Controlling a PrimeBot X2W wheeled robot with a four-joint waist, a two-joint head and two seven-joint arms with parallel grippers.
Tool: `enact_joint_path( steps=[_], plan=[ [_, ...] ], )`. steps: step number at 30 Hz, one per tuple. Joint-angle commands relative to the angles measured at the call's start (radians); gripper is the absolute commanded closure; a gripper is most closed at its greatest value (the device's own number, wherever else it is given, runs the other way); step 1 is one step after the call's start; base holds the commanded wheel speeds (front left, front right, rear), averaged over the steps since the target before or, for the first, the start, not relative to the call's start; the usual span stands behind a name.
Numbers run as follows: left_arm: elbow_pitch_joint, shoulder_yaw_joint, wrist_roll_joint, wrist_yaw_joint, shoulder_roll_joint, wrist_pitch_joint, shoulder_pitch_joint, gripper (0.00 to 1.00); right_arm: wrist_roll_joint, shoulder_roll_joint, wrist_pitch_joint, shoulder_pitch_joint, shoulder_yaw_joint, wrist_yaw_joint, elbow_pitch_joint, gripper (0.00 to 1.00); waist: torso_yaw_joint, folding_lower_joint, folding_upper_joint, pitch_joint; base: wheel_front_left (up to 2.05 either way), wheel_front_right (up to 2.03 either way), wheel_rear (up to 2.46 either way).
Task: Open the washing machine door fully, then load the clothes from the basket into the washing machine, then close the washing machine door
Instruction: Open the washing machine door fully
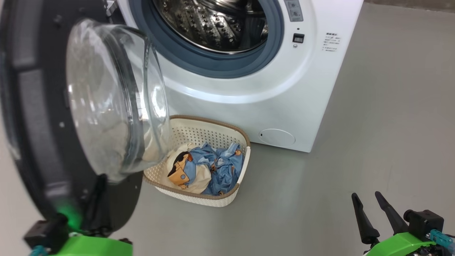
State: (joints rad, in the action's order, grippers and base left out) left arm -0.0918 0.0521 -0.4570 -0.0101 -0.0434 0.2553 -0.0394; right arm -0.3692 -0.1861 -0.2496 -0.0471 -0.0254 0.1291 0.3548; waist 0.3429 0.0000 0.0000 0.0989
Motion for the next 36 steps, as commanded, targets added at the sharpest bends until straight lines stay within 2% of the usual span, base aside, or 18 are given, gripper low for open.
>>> enact_joint_path(
  steps=[1, 7, 15, 27, 36],
  plan=[
    [0.029, -0.06, 0.009, 0.012, -0.031, 0.006, -0.013, 1.0, 0.013, -0.014, -0.012, -0.033, -0.027, 0.002, -0.024, 0.0, 0.007, 0.0, 0.0, 0.007, 0.0, 0.0, 0.0],
    [0.015, -0.182, 0.024, 0.032, -0.055, 0.006, -0.032, 1.0, 0.016, -0.016, -0.012, -0.045, -0.032, 0.002, -0.023, 0.0, 0.02, 0.0, 0.0, 0.028, 0.0, 0.0, 0.0],
    [-0.028, -0.316, 0.051, 0.032, -0.097, 0.006, -0.075, 1.0, 0.022, -0.017, -0.012, -0.064, -0.036, 0.002, -0.021, 0.0, 0.024, 0.0, 0.0, 0.054, 0.0, 0.0, 0.0],
    [-0.203, -0.511, 0.091, -0.009, -0.206, 0.006, -0.244, 1.0, 0.031, -0.031, -0.012, -0.102, -0.044, 0.002, -0.022, 0.0, 0.02, 0.0, 0.0, 0.124, 0.0, 0.0, 0.0],
    [-0.413, -0.637, 0.118, -0.06, -0.314, 0.006, -0.4, 1.0, 0.045, -0.042, -0.012, -0.148, -0.065, 0.002, -0.022, 0.0, -0.006, 0.0, 0.0, 0.201, 0.0, 0.0, 0.0]
  ],
)
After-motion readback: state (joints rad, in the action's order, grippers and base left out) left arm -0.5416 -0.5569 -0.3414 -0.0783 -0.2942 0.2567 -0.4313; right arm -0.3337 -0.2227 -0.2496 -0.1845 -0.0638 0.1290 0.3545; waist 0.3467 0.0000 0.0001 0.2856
